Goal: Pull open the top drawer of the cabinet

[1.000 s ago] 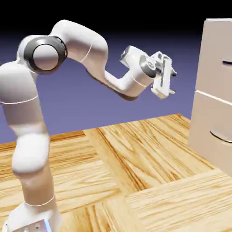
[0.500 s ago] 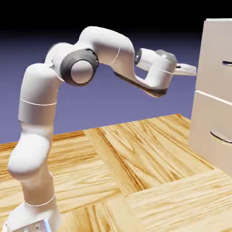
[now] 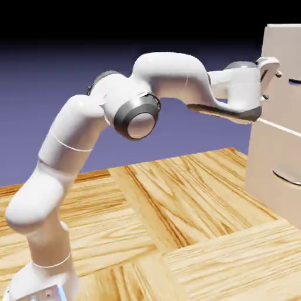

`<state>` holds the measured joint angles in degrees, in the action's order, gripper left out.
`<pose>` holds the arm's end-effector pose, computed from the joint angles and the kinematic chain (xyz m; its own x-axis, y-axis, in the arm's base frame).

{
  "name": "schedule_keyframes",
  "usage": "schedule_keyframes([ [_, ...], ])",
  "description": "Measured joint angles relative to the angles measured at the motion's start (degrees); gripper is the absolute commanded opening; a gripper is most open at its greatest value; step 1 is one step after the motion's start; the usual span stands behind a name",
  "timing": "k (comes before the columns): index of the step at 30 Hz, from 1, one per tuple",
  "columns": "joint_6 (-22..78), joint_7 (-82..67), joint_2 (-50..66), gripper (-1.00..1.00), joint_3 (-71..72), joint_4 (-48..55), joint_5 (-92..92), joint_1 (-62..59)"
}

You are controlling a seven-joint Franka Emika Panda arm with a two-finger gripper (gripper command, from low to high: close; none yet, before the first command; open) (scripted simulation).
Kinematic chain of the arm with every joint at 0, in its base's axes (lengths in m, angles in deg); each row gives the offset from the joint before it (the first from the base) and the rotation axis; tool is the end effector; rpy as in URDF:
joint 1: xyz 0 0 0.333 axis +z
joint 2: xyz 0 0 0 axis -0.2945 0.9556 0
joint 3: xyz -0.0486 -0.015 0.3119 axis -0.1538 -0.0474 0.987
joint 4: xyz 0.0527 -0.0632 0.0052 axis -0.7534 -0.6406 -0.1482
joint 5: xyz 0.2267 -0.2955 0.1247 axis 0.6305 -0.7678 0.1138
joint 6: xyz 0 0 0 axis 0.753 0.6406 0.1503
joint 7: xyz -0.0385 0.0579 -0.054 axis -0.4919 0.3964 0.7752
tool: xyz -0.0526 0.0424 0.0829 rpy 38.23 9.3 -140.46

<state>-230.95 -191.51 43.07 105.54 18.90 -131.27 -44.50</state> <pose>0.7205 0.0510 0.5632 -0.0281 -0.5577 -0.8296 -0.0460 0.8297 -0.5562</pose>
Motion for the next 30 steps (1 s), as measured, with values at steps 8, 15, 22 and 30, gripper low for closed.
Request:
schedule_keyframes([
  [8,0.2,-15.0,7.0,1.0,3.9,8.5,-2.5,-0.6],
  [15,0.6,-32.4,15.4,1.0,8.2,17.1,7.5,1.3],
  [22,0.8,-45.6,21.7,-1.0,11.5,23.6,15.0,2.8],
  [30,2.4,-28.2,13.7,-1.0,12.8,11.6,1.9,-3.6],
])
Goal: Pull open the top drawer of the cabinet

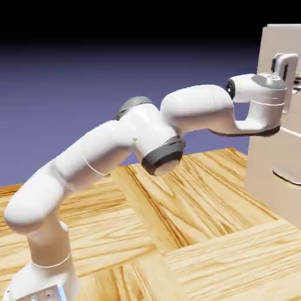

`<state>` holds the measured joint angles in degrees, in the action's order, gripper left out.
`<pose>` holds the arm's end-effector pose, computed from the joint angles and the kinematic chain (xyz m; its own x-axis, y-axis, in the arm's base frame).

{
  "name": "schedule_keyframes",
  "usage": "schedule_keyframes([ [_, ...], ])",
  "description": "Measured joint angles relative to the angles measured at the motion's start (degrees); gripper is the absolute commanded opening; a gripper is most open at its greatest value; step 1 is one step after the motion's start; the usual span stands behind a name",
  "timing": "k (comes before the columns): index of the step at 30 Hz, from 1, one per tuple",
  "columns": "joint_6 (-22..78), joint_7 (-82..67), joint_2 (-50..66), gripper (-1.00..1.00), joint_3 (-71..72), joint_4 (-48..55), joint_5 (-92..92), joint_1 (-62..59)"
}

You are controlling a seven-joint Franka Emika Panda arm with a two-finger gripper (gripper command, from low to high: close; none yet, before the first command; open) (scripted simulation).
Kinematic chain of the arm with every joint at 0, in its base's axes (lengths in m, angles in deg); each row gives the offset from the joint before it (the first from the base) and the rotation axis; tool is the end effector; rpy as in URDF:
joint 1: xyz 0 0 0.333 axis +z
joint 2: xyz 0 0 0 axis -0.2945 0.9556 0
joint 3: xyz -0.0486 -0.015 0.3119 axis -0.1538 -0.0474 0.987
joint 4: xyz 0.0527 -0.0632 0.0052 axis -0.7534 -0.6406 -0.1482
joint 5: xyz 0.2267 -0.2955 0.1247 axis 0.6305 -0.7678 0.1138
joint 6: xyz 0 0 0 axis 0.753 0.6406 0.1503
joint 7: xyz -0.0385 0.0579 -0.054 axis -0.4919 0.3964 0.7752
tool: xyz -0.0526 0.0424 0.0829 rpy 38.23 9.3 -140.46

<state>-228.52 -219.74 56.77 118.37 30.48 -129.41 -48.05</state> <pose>0.7570 0.0238 0.5649 0.0008 -0.7069 -0.7073 -0.0004 0.7073 -0.7069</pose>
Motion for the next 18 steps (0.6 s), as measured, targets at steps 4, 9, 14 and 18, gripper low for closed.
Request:
schedule_keyframes([
  [4,1.7,9.0,-5.0,-1.0,2.8,-8.3,-6.9,-5.2],
  [9,3.9,18.5,-11.3,-1.0,7.5,-18.7,-13.4,-12.6],
  [14,5.4,28.1,-18.4,-1.0,13.6,-29.1,-18.6,-21.9],
  [18,5.9,35.4,-23.8,-1.0,19.6,-35.9,-21.9,-30.3],
])
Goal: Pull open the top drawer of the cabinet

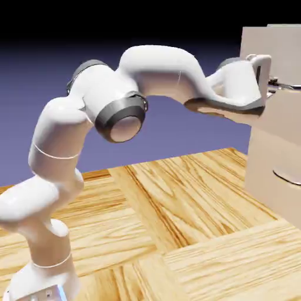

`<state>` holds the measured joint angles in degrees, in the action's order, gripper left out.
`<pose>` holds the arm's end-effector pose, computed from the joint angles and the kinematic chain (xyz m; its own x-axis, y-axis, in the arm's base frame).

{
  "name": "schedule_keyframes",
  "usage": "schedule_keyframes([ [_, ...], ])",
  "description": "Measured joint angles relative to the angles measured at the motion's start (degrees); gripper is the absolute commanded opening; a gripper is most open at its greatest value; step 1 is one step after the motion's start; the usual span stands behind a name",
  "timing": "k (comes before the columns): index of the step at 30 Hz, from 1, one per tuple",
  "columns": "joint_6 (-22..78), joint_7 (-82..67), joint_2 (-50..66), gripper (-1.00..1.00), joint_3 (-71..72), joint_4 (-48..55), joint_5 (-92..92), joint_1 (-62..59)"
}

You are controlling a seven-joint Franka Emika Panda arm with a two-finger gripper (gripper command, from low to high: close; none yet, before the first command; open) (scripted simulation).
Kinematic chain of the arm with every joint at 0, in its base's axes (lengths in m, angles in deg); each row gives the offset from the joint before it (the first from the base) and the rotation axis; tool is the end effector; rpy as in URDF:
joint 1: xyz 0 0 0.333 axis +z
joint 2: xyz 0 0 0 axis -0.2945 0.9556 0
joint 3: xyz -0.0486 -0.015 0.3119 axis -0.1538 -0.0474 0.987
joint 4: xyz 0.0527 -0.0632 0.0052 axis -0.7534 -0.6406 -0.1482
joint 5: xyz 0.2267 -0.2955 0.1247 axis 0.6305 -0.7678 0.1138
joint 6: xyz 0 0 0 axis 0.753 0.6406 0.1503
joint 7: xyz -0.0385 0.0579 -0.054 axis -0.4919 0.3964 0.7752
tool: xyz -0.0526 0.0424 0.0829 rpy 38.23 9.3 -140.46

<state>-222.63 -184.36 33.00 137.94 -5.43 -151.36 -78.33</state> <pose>0.6377 0.0238 0.5648 0.0008 -0.7070 -0.7072 0.0001 0.7072 -0.7070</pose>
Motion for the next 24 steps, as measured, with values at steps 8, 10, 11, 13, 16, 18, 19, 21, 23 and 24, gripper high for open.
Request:
schedule_keyframes([
  [8,-0.1,10.6,-7.2,-1.0,13.7,-8.3,-4.7,-16.6],
  [10,0.0,11.7,-7.8,-1.0,17.6,-9.7,-5.3,-20.8],
  [11,0.1,12.0,-8.0,-1.0,19.5,-10.3,-5.4,-22.8],
  [13,0.4,12.1,-7.9,-1.0,23.6,-11.7,-5.4,-27.0],
  [16,1.0,10.9,-7.0,-1.0,29.9,-14.0,-4.9,-33.1],
  [18,1.6,9.5,-5.8,-1.0,34.0,-15.8,-4.3,-37.0],
  [19,2.0,8.6,-5.1,-1.0,36.1,-16.8,-3.9,-39.0],
  [21,2.7,6.6,-3.5,-1.0,40.2,-19.0,-2.9,-42.9],
  [23,3.6,4.5,-1.3,-1.0,44.4,-21.7,-1.9,-46.8],
  [24,3.7,4.3,-1.1,1.0,44.7,-21.9,-1.9,-47.0],
])
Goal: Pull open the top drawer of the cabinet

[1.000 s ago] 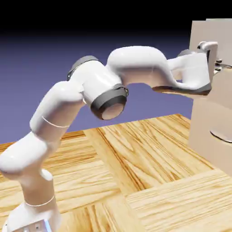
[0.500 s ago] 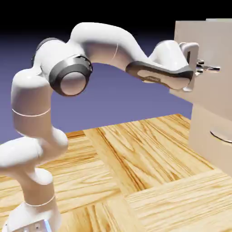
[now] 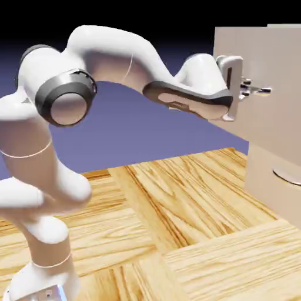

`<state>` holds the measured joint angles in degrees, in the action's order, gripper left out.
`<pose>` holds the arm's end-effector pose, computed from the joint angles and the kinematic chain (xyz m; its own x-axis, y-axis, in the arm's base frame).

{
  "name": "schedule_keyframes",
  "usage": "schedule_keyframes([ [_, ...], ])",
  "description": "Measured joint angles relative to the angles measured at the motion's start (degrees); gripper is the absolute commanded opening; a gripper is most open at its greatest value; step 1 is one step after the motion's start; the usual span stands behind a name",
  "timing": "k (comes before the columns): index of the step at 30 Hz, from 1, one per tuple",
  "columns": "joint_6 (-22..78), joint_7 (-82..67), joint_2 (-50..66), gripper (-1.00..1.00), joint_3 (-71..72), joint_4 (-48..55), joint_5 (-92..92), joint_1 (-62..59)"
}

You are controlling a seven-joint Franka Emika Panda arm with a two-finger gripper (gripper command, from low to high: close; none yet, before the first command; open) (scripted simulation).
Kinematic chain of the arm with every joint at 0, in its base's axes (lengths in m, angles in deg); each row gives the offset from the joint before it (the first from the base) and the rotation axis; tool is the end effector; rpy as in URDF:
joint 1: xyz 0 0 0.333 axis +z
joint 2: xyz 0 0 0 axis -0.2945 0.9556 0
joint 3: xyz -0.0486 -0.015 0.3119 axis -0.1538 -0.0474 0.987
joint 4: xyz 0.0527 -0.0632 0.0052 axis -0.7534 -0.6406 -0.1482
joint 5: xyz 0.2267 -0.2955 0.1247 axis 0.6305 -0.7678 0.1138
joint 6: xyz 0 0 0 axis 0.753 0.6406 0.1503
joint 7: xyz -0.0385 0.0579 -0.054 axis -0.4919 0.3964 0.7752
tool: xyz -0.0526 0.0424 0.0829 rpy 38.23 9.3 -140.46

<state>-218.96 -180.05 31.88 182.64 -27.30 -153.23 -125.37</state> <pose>0.5365 0.0235 0.5646 0.0006 -0.7071 -0.7071 -0.0004 0.7071 -0.7071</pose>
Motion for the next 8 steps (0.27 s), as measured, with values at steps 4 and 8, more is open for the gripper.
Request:
schedule_keyframes([
  [4,0.7,-1.9,2.4,1.0,4.1,-3.1,1.1,-4.1],
  [8,2.2,-5.7,7.2,1.0,12.5,-9.4,3.3,-12.3],
])
